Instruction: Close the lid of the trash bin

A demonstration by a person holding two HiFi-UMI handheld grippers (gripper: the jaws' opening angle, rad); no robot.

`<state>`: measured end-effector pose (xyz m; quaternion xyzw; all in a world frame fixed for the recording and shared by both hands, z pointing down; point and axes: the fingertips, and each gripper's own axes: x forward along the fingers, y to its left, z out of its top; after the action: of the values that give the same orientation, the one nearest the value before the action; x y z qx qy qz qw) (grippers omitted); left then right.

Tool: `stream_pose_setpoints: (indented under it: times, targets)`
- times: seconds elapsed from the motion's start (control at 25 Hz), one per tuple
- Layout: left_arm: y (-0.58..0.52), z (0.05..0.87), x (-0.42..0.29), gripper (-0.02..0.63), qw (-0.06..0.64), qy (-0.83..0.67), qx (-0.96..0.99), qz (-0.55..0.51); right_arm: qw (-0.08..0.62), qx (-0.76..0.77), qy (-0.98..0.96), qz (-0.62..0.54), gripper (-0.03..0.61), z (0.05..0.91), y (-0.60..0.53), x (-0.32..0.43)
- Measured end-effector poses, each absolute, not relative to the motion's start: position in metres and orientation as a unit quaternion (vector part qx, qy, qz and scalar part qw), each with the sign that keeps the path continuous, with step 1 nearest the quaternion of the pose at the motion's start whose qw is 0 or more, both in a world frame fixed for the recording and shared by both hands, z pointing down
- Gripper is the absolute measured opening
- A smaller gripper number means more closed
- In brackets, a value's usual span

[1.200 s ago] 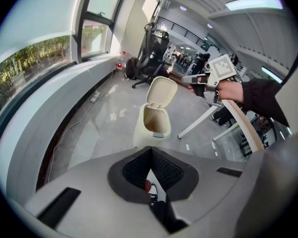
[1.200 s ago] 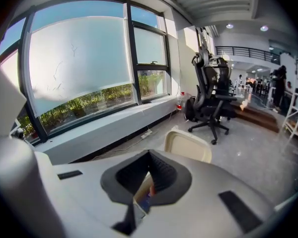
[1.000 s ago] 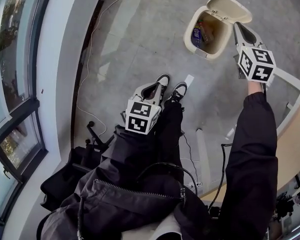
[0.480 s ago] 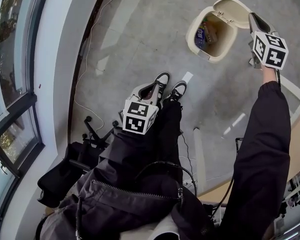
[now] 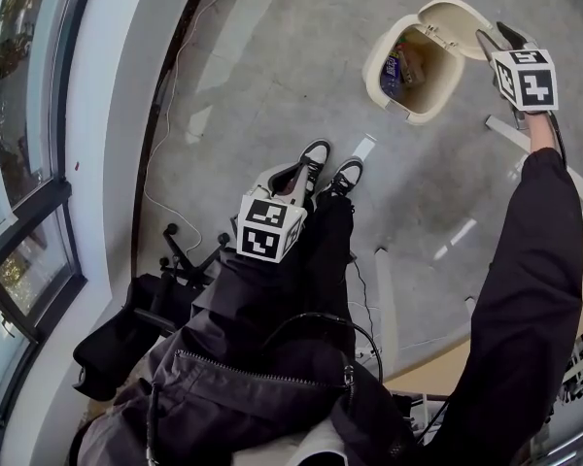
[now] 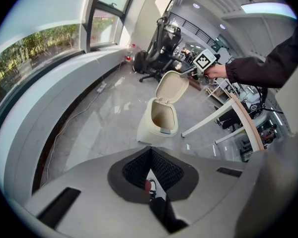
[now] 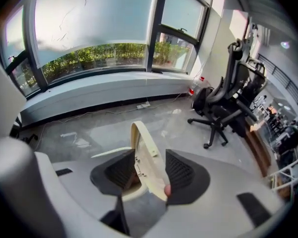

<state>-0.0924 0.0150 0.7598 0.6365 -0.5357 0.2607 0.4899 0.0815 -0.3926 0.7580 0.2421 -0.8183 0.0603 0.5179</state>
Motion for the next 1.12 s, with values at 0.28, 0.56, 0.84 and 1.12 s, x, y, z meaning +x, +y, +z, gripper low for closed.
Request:
stream_pose_setpoints:
  times: [0.28,0.56,0.84,1.12]
  targets:
    - [0.017,0.761,-0.093,-0.005,0.491,-0.534,0.637,0.261,0.503,0.242,-0.825,0.092,0.193,0.756,-0.374,0.080]
    - [0.023,0.762,-0.090,-0.005,0.492,-0.528,0.640,0.264,0.480,0.218,-0.838,0.142,0.195,0.767,-0.313,0.073]
    - [0.032,0.766,-0.087,-0.005,0.495,-0.519,0.643,0.268,0.453,0.165,-0.841,0.248,0.202,0.801,-0.241,0.067]
    - [0.039,0.777,-0.085,-0.005,0.500,-0.515,0.641,0.273,0.462,0.115,-0.826,0.301,0.202,0.842,-0.203,0.068]
